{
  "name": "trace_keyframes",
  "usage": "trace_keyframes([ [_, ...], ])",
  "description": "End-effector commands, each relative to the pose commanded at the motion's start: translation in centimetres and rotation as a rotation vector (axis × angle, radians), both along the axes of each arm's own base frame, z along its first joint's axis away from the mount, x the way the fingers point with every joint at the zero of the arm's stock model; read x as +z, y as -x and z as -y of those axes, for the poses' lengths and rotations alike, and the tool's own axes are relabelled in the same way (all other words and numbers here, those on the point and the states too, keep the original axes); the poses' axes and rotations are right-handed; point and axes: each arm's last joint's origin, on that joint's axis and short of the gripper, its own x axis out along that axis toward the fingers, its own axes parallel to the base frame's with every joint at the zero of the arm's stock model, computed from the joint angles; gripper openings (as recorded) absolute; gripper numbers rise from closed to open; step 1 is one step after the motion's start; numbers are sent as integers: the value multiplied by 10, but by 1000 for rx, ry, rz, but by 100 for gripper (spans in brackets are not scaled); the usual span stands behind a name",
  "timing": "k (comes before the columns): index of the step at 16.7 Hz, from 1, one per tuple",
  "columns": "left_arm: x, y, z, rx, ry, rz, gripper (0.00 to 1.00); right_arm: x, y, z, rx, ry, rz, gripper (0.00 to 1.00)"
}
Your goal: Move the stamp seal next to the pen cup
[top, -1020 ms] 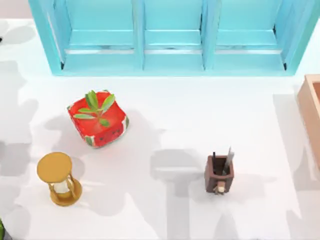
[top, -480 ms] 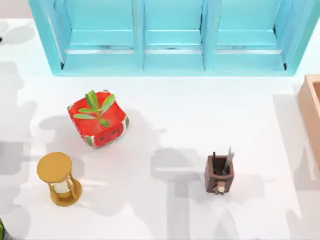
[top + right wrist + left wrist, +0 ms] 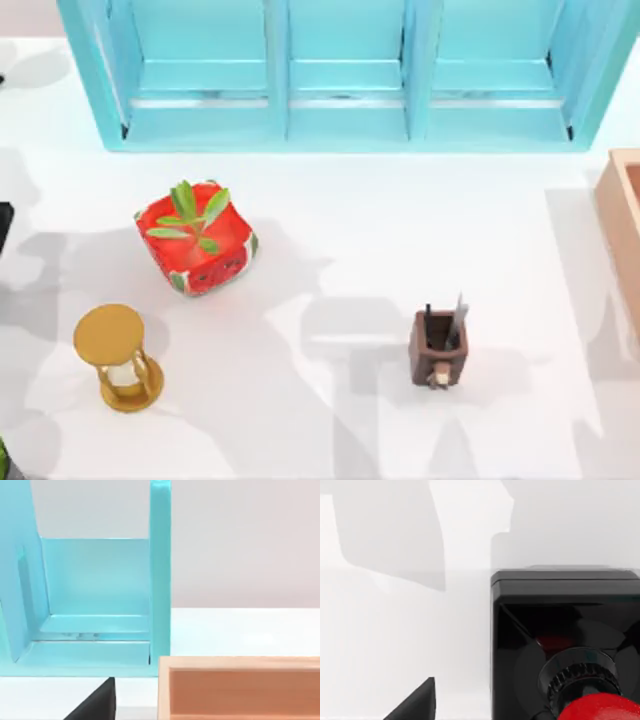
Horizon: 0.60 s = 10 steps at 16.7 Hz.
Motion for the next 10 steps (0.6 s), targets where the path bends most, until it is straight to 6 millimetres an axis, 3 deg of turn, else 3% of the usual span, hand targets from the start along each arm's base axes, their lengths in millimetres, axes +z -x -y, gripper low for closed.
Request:
trace_keyframes([
  [4,-3,1,0,0,0,-2,100,0,0,0,0,0,0,100],
  [10,-3,1,0,0,0,-2,55,0,0,0,0,0,0,100],
])
